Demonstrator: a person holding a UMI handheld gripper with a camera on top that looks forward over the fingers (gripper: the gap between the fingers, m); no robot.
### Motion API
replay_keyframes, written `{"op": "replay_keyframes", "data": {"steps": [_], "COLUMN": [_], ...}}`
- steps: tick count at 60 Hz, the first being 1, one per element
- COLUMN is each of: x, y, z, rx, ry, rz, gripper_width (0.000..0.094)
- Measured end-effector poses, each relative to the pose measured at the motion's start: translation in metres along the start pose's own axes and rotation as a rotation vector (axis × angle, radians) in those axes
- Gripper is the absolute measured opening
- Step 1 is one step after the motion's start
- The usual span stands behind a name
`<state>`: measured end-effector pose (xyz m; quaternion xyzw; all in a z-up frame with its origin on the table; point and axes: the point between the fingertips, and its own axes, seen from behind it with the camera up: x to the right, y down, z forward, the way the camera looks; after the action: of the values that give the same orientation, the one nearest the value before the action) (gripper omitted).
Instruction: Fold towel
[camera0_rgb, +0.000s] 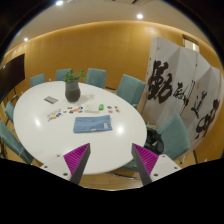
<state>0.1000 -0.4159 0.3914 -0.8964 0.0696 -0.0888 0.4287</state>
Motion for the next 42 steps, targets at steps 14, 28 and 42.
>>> {"op": "replay_keyframes", "data": {"steps": [14,28,42], "x": [-0.01,-0.084,-0.204], "y": [0.031,0.087,0.104], "z": [0.023,0.098,0.21], "rx": [-0.086,-0.106,-0.117], "ry": [0.031,0.019,-0.074], "rz": [-0.014,-0.011,0.034], "gripper_width": [0.0868,0.0869,0.087]}}
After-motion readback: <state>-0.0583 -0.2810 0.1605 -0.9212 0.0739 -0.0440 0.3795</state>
